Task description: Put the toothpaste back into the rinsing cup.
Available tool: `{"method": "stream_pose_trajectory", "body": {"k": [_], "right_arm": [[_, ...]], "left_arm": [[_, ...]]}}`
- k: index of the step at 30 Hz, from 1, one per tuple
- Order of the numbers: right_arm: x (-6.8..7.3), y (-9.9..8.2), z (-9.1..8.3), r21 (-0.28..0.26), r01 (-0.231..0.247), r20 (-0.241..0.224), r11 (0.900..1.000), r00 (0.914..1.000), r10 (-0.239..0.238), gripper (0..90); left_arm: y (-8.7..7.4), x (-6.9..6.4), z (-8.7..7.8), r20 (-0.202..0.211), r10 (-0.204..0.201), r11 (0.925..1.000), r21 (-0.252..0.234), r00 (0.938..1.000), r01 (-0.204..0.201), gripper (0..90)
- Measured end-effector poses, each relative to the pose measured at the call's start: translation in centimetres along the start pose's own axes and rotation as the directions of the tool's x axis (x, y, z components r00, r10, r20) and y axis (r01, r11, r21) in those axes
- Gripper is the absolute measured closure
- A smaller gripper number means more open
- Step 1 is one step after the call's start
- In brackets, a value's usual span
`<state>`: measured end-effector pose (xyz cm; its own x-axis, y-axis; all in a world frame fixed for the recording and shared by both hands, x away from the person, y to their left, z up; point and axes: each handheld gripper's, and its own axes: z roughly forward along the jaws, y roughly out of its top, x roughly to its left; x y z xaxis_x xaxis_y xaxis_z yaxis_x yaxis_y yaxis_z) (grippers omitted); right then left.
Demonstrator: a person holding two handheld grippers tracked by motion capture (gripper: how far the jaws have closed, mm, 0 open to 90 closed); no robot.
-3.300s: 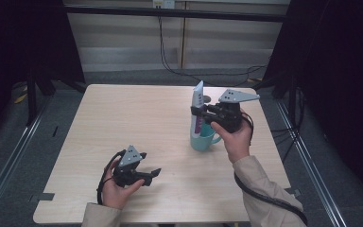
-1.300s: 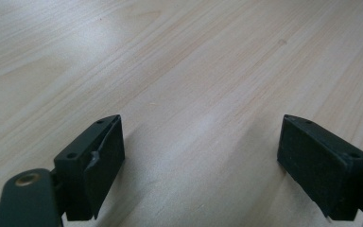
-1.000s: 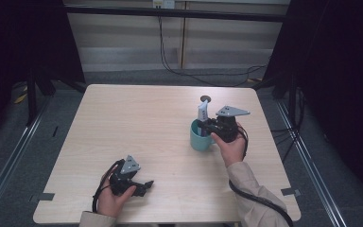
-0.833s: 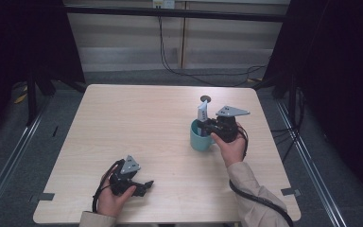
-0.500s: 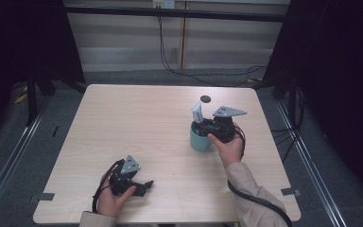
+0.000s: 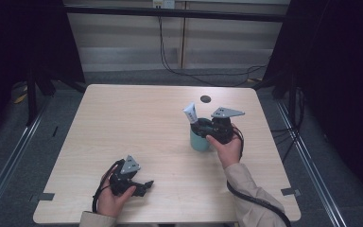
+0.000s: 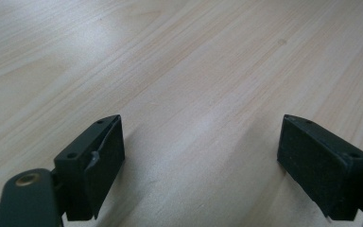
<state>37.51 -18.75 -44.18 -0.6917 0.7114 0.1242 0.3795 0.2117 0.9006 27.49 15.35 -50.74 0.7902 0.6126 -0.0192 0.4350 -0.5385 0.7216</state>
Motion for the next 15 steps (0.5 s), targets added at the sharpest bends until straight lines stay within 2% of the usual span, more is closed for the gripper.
{"method": "stream_pose_trajectory", "body": {"k": [7, 13, 15], "right_arm": [[0.26, 0.19, -0.01, 0.016, 0.011, -0.004, 0.9998, 0.9999, -0.011, 56.5], [0.53, 0.47, -0.07, 0.037, 0.027, 0.019, 0.9989, 0.9994, -0.028, 45.0], [0.51, 0.49, -0.16, 0.038, 0.019, 0.029, 0.9991, 0.9994, -0.020, 40.5]], "left_arm": [[0.00, 0.01, -0.01, -0.001, 0.001, 1.0000, 0.000, 1.0000, -0.001, 15.3], [0.00, 0.00, 0.00, 0.000, 0.000, 1.0000, 0.000, 1.0000, 0.000, 15.4], [0.00, 0.01, 0.00, 0.000, 0.000, 1.0000, 0.000, 1.0000, 0.000, 15.3]]}}
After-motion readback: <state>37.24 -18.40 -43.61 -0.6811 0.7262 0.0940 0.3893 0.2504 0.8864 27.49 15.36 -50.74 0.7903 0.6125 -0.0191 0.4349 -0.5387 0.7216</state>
